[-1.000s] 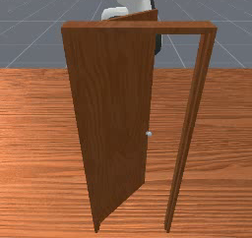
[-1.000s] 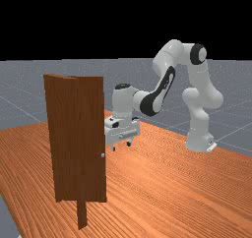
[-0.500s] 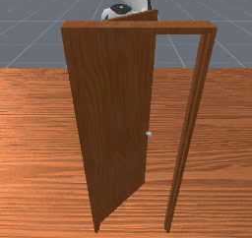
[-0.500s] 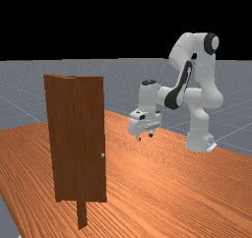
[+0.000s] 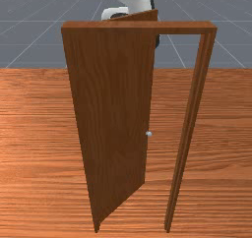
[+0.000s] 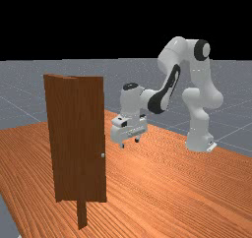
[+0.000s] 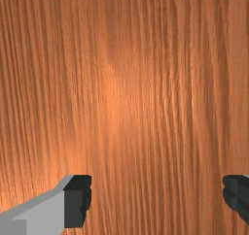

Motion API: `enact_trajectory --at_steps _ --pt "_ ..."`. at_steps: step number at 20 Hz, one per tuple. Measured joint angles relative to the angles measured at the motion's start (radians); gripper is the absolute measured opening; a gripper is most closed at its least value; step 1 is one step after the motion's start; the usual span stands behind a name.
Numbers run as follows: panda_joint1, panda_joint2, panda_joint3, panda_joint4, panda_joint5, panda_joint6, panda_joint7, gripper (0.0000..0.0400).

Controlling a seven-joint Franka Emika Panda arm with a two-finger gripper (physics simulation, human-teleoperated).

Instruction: Close the door

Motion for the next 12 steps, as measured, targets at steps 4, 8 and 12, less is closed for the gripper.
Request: enact_trajectory --at_steps 4,8,12 --pt "0.023 0.089 -0.018 0.128 -0.053 0.0 0.051 0.04" --pt "0.029 0.208 -0.022 0.32 -0.051 -0.072 0.048 0.04" --pt "-0.001 0.287 0.017 0.446 -0.024 -0.105 -0.085 0.04"
